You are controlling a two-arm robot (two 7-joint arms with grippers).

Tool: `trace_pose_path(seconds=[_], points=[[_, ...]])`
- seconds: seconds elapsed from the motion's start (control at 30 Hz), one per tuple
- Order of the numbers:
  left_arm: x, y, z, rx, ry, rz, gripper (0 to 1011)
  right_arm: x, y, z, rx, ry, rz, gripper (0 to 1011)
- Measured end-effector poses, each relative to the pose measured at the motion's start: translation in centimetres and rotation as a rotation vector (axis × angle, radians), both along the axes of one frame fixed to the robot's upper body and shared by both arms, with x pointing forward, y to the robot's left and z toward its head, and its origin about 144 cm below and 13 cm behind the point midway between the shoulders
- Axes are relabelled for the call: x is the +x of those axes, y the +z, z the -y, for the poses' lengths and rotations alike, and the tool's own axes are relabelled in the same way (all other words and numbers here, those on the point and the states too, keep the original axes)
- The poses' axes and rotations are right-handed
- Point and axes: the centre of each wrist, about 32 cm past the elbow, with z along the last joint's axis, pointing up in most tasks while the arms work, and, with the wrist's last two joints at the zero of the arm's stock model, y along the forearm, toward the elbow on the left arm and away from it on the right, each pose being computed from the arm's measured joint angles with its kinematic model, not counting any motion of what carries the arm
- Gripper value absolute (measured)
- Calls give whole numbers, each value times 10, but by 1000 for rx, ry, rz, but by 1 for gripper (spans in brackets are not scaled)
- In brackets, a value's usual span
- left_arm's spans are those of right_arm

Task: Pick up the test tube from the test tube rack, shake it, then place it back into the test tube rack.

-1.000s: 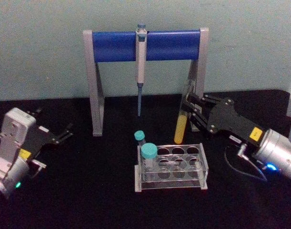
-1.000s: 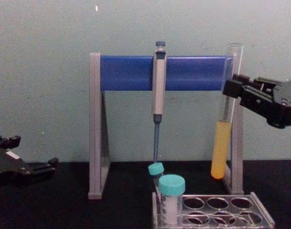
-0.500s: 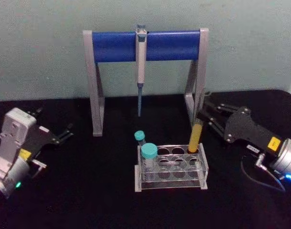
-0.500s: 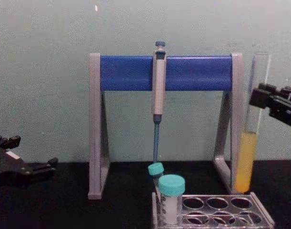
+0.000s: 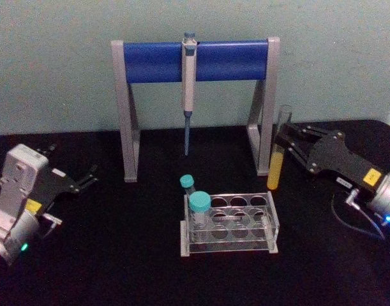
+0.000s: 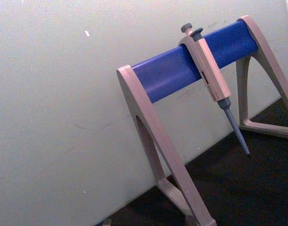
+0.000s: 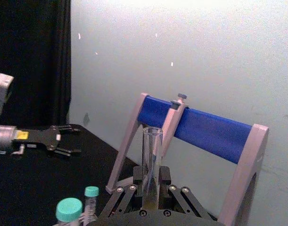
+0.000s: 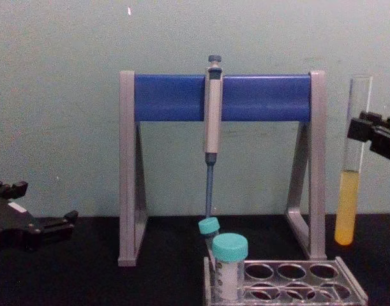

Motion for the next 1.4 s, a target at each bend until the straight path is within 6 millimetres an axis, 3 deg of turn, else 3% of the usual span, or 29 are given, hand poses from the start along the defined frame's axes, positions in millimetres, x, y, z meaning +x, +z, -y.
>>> trace_pose_path(seconds=[0.4, 0.67, 1.07, 1.4], points=[[0, 0, 0, 0, 0, 0, 1001, 28, 6, -15, -1, 44, 8, 221], [0, 0, 0, 0, 0, 0, 1001, 33, 6, -26, 26, 113, -2, 221], [0, 0, 0, 0, 0, 0, 1001, 17, 4, -28, 57, 185, -24, 221], [0, 0, 0, 0, 0, 0, 1001, -3, 3, -13, 58, 159, -38, 221]])
